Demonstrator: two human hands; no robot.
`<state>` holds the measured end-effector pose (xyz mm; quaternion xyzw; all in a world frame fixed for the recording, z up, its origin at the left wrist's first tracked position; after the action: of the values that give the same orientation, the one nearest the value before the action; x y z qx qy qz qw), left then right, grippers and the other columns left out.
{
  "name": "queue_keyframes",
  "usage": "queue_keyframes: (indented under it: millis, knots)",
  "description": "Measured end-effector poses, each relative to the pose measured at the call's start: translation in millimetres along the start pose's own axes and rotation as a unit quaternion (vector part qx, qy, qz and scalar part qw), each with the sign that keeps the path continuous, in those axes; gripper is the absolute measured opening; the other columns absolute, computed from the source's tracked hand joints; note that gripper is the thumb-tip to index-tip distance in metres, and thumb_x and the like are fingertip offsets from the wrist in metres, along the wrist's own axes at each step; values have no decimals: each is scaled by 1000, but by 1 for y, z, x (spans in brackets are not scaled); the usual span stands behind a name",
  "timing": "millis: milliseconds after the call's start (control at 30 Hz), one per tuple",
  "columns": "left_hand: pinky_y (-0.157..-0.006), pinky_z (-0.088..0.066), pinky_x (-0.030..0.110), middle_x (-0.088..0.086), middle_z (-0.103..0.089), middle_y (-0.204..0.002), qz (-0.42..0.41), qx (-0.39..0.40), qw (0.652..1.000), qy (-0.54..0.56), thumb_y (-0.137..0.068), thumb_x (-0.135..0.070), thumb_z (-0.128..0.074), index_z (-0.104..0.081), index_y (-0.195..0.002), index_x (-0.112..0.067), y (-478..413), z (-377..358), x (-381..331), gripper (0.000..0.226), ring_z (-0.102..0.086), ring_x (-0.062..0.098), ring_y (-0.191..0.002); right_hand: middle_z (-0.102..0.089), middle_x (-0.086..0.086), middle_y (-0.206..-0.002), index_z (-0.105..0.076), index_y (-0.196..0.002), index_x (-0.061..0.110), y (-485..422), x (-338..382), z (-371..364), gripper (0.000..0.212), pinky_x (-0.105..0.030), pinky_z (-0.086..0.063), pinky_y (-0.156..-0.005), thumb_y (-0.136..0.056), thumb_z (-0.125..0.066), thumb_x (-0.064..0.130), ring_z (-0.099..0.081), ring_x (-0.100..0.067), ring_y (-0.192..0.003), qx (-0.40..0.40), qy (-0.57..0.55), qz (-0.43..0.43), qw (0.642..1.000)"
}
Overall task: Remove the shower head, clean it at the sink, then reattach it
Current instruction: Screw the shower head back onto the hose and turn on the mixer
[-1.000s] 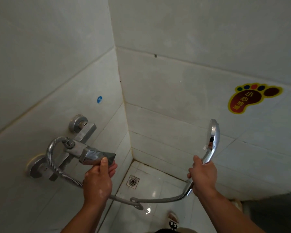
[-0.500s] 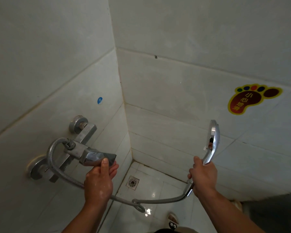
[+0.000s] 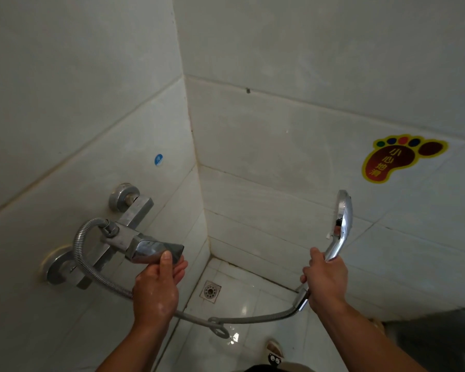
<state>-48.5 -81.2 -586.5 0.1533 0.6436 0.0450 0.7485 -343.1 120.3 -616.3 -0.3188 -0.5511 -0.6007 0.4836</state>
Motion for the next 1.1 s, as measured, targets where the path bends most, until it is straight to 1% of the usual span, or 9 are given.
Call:
queue_keyframes:
  millis: [167,300,433,567,633,767,900,1033,1100]
  knots:
    - [-99,-57,50,2,-81,-82,3,3,1000,-6,-106,-33,-46,-73,-85,-23,0,1,0,35,-78,20,-91,-44,-2,-51,-47,-75,13,1,1,-1,25,-30,-42,-44,-96,-61,16,-43,-19,-40,8,-5,2,1000]
    - [-99,-57,50,-1,-81,-81,2,1,1000,-9,-104,-30,-54,-74,-84,-24,1,2,0,29,-78,18,-90,-45,-3,-52,-46,-76,13,0,-1,-5,26,-31,-42,-46,-96,-62,17,-43,-19,-41,17,-9,-1,1000]
    - [-100,-55,51,-3,-81,-82,14,1,1000,-10,-103,-33,-55,-75,-84,-25,1,4,1,28,-78,18,-92,-45,-2,-50,-47,-77,12,1,-4,-9,24,-31,-41,-45,-95,-62,17,-43,-18,-39,21,-6,-6,1000]
    - [-100,-55,52,-4,-81,-81,14,3,1000,-21,-102,-35,-55,-75,-83,-26,0,5,3,29,-78,18,-92,-45,3,-43,-47,-75,12,2,-7,-11,26,-34,-43,-47,-94,-63,19,-45,-17,-36,40,19,21,999]
    - [-100,-56,52,-4,-81,-81,10,3,1000,-21,-103,-34,-55,-75,-82,-25,0,4,2,29,-78,17,-91,-45,2,-43,-47,-75,13,4,-4,-14,27,-35,-44,-49,-95,-64,20,-44,-16,-37,61,25,33,997]
    - [-99,-56,50,-3,-81,-81,5,1,1000,-22,-102,-36,-55,-75,-83,-26,-1,4,3,29,-78,16,-91,-43,-3,-51,-44,-75,14,0,0,-20,28,-30,-41,-45,-97,-62,16,-42,-16,-37,28,-42,9,999]
    - [-98,-57,50,-3,-81,-80,5,0,1000,-14,-102,-33,-56,-75,-83,-24,-2,4,4,28,-78,17,-90,-47,-4,-51,-46,-78,12,4,-3,-24,27,-34,-45,-46,-96,-65,20,-46,-17,-38,74,33,38,996]
    - [-97,-58,51,-3,-81,-79,-1,-9,1000,-13,-102,-29,-58,-74,-81,-26,-1,4,3,26,-78,18,-88,-46,-5,-51,-44,-76,13,4,-9,-22,28,-35,-44,-48,-97,-63,17,-46,-18,-37,47,9,22,999]
    - [-96,-58,51,-4,-81,-79,-6,-5,1000,-23,-101,-30,-59,-74,-81,-27,-2,5,4,25,-78,18,-88,-51,-7,-53,-47,-75,11,6,-12,-22,30,-39,-48,-48,-95,-65,23,-50,-20,-40,63,51,36,996]
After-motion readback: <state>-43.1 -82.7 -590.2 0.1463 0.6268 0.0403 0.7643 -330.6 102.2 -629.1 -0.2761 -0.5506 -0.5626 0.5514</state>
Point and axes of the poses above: each hand's wrist, its own y-axis away from the middle knuckle, its own z-axis out of the back of the hand, x = y × z, the point moved 6 cm from there along -y, towards the middle knuckle
